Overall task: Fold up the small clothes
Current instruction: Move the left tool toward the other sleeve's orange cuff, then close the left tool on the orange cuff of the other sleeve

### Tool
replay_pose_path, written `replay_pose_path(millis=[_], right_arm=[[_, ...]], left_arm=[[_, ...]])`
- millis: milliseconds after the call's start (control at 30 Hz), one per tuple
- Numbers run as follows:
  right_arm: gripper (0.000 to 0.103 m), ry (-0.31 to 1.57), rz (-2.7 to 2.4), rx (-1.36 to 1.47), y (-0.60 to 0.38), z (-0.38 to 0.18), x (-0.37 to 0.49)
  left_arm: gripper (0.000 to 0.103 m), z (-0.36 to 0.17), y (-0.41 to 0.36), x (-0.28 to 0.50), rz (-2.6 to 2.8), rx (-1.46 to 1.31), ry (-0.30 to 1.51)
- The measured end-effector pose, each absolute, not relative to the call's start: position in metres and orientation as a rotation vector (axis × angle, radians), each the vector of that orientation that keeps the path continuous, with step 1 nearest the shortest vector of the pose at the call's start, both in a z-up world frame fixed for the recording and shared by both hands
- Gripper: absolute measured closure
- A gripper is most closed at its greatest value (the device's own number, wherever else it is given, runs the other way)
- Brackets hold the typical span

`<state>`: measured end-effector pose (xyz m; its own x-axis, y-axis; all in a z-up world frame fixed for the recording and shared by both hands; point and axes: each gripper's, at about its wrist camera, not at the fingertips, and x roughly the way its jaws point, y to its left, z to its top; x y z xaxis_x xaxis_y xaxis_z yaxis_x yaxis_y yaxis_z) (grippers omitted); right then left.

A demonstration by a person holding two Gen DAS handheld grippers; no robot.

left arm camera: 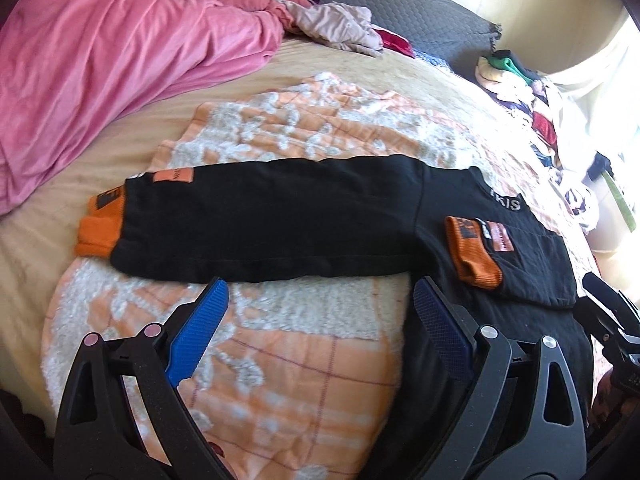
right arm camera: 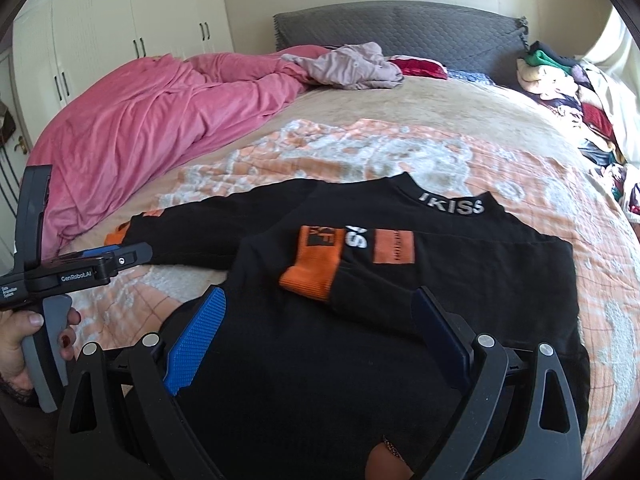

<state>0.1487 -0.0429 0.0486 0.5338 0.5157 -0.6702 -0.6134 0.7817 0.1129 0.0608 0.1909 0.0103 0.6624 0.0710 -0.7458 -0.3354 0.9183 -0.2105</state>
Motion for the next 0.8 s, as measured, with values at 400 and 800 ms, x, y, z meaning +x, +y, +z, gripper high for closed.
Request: replay_pose_path(millis=[400, 800], right_arm=[[0.01, 0.764, 0.738, -0.23, 0.022, 0.046, 0.129], [0.01, 0.788, 0.784, -0.276, 0.066, 0.037, 0.116]], left_arm=[[0.016, 0.0, 0.245, 0.035, 0.356, -0.423, 0.797], [0.016, -0.023, 0.295, 0.022, 0.435, -0.576, 0.792]])
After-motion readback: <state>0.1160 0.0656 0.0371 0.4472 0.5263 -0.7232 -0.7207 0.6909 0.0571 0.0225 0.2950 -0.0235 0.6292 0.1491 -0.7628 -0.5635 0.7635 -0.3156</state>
